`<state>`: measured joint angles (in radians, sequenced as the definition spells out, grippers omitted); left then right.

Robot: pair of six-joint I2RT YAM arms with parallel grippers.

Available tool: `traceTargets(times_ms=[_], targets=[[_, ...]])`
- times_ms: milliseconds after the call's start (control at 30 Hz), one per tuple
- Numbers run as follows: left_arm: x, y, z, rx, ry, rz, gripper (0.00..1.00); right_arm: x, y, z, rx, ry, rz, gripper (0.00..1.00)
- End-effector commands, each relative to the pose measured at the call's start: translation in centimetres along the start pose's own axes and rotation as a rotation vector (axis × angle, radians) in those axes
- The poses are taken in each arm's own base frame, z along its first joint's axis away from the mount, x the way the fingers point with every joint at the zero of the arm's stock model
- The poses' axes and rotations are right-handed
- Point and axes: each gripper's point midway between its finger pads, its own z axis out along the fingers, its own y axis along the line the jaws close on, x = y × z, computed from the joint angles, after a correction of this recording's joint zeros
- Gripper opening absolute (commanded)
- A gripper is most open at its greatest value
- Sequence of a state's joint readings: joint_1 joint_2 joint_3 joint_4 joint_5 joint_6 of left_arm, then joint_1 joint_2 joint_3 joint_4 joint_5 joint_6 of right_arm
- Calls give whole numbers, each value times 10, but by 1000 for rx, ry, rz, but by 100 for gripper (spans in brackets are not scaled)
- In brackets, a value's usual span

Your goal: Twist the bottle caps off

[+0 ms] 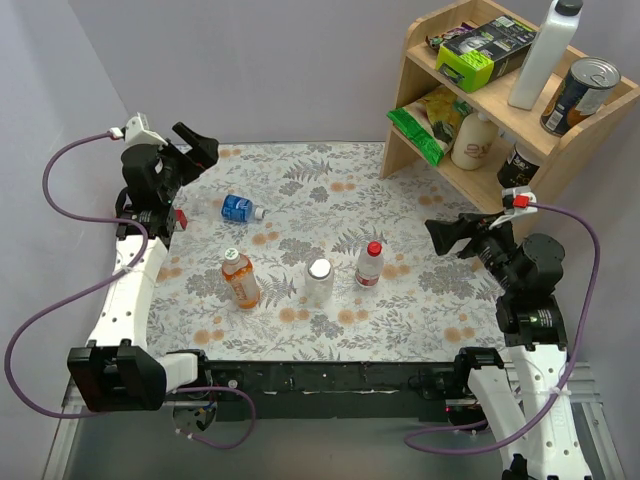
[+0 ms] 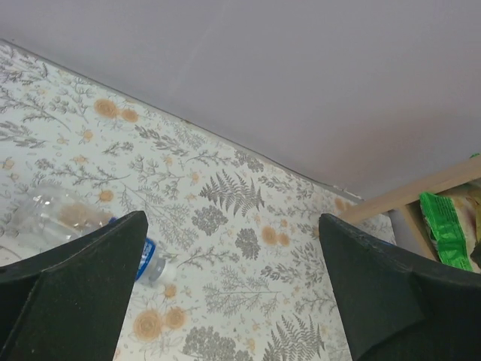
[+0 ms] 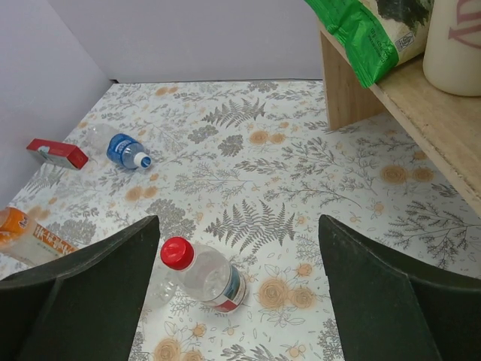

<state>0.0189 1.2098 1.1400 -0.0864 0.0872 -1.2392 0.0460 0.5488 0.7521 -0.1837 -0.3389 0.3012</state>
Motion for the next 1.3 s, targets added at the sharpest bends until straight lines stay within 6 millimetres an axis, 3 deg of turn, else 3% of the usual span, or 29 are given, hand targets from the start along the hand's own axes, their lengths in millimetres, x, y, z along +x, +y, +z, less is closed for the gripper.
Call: traceTargets(times_ms=[0,100,233,300,333,433,500,633,767,867,900,967,1033,1100,1267], targets=[[-1,-3,-26,-50,70,30,98,-31,9,-9,-4,-107,-23,97],[-3,-19,-41,13,93,33,98,-36,6,-12,16,-168,4,97],[-6,-37,-56,73,114,-4,98,-38,45,-18,-213,-215,-65,98],[-8,-47,-62,132,119,67,98,-41,60,-26,-295,-271,-9,98],[2,-63,-65,185,146,95,98,-40,59,-25,-308,-316,10,97],[18,-83,-69,265,178,178,98,-37,57,-19,-307,-279,11,93],[25,-92,-70,294,190,194,98,-24,43,-5,-229,-127,35,83],[39,-118,-68,376,228,207,98,-10,27,7,-140,12,27,80],[49,-129,-51,409,257,175,98,16,18,16,-71,111,39,77],[49,-146,-41,469,246,210,98,49,23,30,-25,244,34,73],[50,-149,-38,480,243,227,98,57,34,32,-6,281,3,73],[61,-152,-29,491,261,236,98,73,40,43,44,338,-36,71],[66,-152,-24,500,260,223,98,77,60,45,63,353,-91,71],[85,-145,-24,527,292,225,98,90,69,50,100,390,-129,70],[104,-128,-27,504,319,254,98,98,67,58,204,453,-201,65]])
